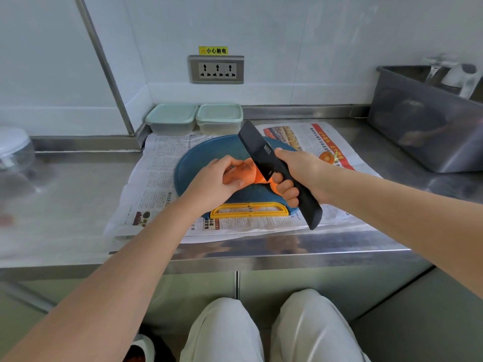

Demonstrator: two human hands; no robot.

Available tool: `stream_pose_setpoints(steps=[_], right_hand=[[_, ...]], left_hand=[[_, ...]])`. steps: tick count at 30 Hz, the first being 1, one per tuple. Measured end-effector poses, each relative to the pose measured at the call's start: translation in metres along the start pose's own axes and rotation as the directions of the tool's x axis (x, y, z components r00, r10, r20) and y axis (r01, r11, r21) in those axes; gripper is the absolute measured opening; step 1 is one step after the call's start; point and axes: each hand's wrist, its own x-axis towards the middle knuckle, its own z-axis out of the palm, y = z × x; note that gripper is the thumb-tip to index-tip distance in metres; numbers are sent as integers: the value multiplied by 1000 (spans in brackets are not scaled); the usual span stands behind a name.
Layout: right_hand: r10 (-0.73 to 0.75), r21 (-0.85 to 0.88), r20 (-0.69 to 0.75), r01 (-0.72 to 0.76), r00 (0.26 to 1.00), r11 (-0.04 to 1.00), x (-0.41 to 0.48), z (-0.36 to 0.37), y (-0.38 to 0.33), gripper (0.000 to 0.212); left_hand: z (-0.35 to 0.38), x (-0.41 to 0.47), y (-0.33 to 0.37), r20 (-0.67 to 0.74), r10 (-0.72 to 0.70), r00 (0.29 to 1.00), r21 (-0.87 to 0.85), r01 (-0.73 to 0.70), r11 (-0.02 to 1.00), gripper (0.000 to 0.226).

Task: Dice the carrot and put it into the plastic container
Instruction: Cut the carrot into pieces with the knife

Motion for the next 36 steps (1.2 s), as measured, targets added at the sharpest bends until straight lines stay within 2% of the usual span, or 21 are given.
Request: stream_pose_setpoints(steps=[19, 26, 36], right_hand=[[117, -198, -35, -122, 992, 973, 3, 5, -23, 54], [146, -164, -5, -145, 989, 976, 13, 7, -23, 55], [163, -117, -34, -166, 986, 979, 28, 19, -12, 57]], left_hand=[[2, 1, 5, 0, -7, 1000, 40, 7, 999, 44], [1, 3, 4, 4, -9, 1000, 8, 9, 1000, 41], [3, 7, -1, -5, 33, 999, -61, -33, 998, 39]])
